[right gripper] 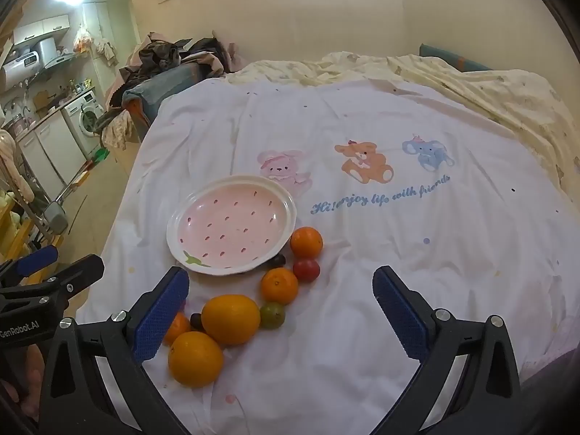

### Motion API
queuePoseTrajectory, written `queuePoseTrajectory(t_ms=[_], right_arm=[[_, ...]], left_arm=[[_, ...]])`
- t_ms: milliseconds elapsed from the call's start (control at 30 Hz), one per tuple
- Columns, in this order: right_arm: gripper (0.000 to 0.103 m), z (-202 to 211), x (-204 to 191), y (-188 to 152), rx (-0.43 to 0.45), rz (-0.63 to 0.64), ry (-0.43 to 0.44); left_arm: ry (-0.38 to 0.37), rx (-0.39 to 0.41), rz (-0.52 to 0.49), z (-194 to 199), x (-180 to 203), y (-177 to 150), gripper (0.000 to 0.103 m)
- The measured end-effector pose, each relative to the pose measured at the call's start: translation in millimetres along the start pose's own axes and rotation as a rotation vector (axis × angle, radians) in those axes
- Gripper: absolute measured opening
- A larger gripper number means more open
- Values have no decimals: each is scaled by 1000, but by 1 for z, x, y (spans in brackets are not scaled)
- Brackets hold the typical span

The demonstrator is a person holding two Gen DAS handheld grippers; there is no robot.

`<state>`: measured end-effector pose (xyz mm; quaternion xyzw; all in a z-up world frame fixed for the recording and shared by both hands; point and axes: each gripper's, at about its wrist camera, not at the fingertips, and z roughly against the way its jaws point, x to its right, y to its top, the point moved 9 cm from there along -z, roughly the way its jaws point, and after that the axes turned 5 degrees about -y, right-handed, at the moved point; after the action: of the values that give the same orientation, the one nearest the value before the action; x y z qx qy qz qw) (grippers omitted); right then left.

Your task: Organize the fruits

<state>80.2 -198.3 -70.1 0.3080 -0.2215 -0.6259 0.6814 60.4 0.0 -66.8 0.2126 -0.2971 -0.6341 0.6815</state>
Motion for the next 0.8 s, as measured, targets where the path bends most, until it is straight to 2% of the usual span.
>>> queuePoseTrajectory(t_ms=[800], right_arm=[[103,1,-2,0,3,4,-4]], left_arm=[[-1,1,1,0,0,0,103]])
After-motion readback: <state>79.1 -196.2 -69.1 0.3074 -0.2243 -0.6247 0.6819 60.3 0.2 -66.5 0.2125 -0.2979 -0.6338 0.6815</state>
